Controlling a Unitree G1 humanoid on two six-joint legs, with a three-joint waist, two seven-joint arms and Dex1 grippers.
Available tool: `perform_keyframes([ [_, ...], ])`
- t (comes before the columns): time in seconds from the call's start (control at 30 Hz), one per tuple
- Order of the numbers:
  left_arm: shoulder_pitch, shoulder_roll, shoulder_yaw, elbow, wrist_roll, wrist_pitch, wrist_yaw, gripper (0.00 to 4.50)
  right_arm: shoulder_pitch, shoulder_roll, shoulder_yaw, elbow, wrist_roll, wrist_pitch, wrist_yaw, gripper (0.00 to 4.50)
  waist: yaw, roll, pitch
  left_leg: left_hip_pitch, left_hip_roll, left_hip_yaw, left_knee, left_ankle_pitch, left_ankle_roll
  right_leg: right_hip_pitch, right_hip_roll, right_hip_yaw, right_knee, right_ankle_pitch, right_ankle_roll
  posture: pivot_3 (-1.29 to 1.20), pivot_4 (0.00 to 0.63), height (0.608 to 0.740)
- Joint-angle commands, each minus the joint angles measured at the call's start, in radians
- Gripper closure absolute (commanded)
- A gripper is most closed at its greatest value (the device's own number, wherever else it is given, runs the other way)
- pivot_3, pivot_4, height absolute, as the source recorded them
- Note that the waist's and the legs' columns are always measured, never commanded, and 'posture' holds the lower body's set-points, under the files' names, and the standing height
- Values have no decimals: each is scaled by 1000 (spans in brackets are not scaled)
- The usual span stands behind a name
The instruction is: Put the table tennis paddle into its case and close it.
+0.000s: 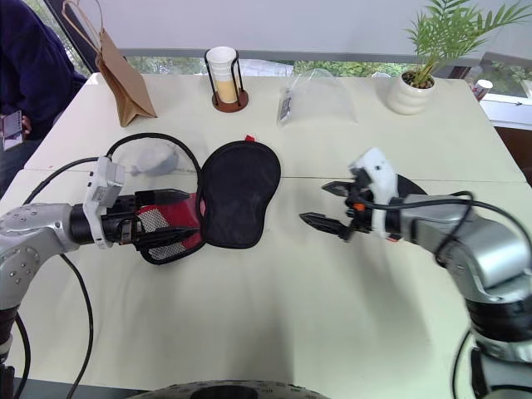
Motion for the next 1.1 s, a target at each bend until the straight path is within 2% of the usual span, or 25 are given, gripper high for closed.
perform_keyframes([
  [0.03, -16, 19, 24, -1, 12, -25, -13, 66, -54, 81, 99, 36, -66, 14, -64, 41, 1, 0, 0, -1, 0, 0, 0, 0, 0, -1, 0, 0, 0, 0, 0, 0, 150, 740],
  [0.27, 1, 41, 50, -20, 2, -19, -17, 66, -120, 258, 245, 158, -168, -14, -105, 41, -1, 0, 0, -3, 0, 0, 2, 0, 1, -4, 0, 0, 2, 0, 0, 0, 150, 740],
  [0.6, 99, 59, 133, -101, -30, 7, 11, 66, -154, 390, 363, 288, -288, -59, -96, 41, -9, -2, -2, -3, 0, 0, 2, -1, 2, -5, 0, 0, 3, 0, 0, 0, 150, 740],
  [0.7, 113, 62, 145, -113, -34, 11, 19, 0, -150, 400, 376, 299, -313, -77, -80, 873, -8, -5, -3, -3, 0, 0, 2, -1, 2, -4, 0, 0, 3, 0, 0, 0, 150, 740],
  [0.83, 131, 62, 166, -125, -38, 14, 34, 0, -142, 401, 388, 301, -340, -98, -60, 2719, -8, -5, -4, -3, 0, 0, 2, -2, 2, -5, 0, 0, 3, 0, 0, 0, 150, 740],
  [0.93, 139, 62, 174, -127, -37, 14, 38, 0, -134, 386, 401, 290, -365, -117, -43, 4286, -8, -5, -4, -3, 0, 0, 1, -2, 3, -5, 0, 0, 3, 0, 0, 0, 150, 740],
  [0.97, 138, 63, 177, -123, -36, 12, 38, 0, -131, 376, 402, 279, -369, -121, -34, 4406, -7, -5, -4, -3, 0, 0, 1, -2, 3, -5, 0, 0, 3, 0, 0, 0, 150, 740],
  [1.1, 130, 64, 174, -110, -29, 6, 37, 0, -113, 293, 380, 214, -368, -122, 31, 4406, -1, -5, -4, -3, 0, 0, 1, -2, 3, -5, -1, 0, 3, 0, 0, 0, 150, 740],
])
